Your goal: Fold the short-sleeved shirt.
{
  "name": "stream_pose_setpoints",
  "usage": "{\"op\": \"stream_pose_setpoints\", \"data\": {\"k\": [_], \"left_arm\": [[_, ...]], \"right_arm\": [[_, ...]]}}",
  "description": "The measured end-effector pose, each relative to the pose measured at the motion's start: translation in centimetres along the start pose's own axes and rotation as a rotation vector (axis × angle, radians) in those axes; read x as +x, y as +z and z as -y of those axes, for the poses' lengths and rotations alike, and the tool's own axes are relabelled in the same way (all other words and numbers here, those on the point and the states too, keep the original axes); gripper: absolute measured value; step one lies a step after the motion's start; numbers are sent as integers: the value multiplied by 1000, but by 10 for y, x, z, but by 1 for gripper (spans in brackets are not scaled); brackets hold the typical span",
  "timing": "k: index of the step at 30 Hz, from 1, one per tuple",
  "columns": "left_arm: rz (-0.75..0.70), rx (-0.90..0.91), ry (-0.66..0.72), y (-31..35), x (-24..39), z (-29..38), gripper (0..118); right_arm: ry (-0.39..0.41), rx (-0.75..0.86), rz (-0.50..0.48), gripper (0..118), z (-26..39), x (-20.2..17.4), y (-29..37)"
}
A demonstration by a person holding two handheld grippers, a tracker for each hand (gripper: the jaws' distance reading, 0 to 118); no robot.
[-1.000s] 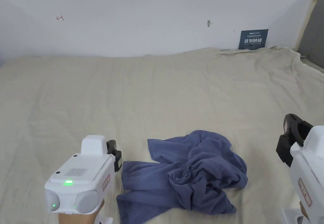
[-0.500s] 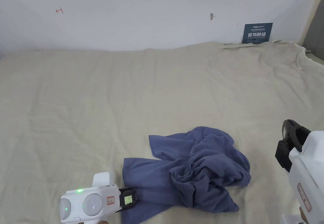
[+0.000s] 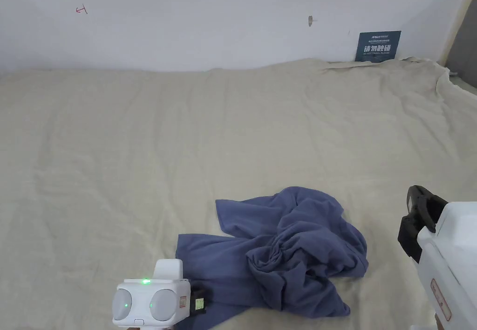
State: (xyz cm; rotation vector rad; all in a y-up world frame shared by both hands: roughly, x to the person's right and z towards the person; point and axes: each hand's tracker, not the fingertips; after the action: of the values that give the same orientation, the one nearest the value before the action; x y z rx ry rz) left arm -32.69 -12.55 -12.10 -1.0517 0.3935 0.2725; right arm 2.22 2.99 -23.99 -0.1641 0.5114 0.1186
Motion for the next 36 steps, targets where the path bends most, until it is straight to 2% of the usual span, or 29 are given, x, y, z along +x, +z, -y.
{"op": "stream_pose_setpoints", "data": {"k": [2,3,4,5,7,10,14,15,16,17,18,19,20,25,27,28,30,32,33,34,36], "left_arm": [[24,11,-34,6,5,1,46],[39,18,-50,7,6,1,29],[56,22,-57,8,8,0,19],[53,23,-62,4,4,0,15],[55,62,-88,13,5,0,11],[131,112,-32,42,1,-8,9],[202,148,22,56,-17,-14,9],[207,152,28,58,-18,-14,9],[211,152,29,60,-19,-15,9],[213,155,32,64,-16,-17,9],[214,157,32,65,-16,-17,9],[214,159,31,66,-16,-16,9],[216,160,30,67,-16,-17,9],[225,149,28,66,-18,-18,9],[230,147,30,66,-19,-18,9],[231,146,31,66,-19,-18,9],[234,145,32,65,-21,-18,9],[232,141,35,63,-23,-17,9],[232,140,37,62,-24,-17,9],[234,138,40,61,-25,-17,9],[235,136,44,61,-25,-16,9]], "right_arm": [[3,-8,0,0,1,0,-3],[3,-12,-1,0,1,0,-5],[1,-20,-2,0,2,0,-8],[-1,-29,-2,0,3,0,-12],[-12,-62,-9,0,2,-2,-23],[-11,-130,-27,0,6,2,-53],[-47,-316,-111,2,16,11,-115],[-67,-345,-118,13,21,12,-129],[-80,-399,-126,30,25,14,-147],[-106,-431,-142,50,32,16,-164],[-123,-448,-143,76,38,18,-174],[-133,-480,-154,89,46,19,-190],[-156,-520,-168,96,54,20,-205],[-170,-655,-154,96,87,9,-268],[-133,-722,-139,96,89,-9,-277],[-133,-733,-159,96,93,-12,-284],[-123,-758,-136,96,99,-21,-291],[-62,-791,-131,94,104,-31,-297],[-47,-795,-130,87,106,-34,-299],[-43,-798,-126,73,107,-35,-296],[-21,-799,-146,25,108,-39,-294]]}}
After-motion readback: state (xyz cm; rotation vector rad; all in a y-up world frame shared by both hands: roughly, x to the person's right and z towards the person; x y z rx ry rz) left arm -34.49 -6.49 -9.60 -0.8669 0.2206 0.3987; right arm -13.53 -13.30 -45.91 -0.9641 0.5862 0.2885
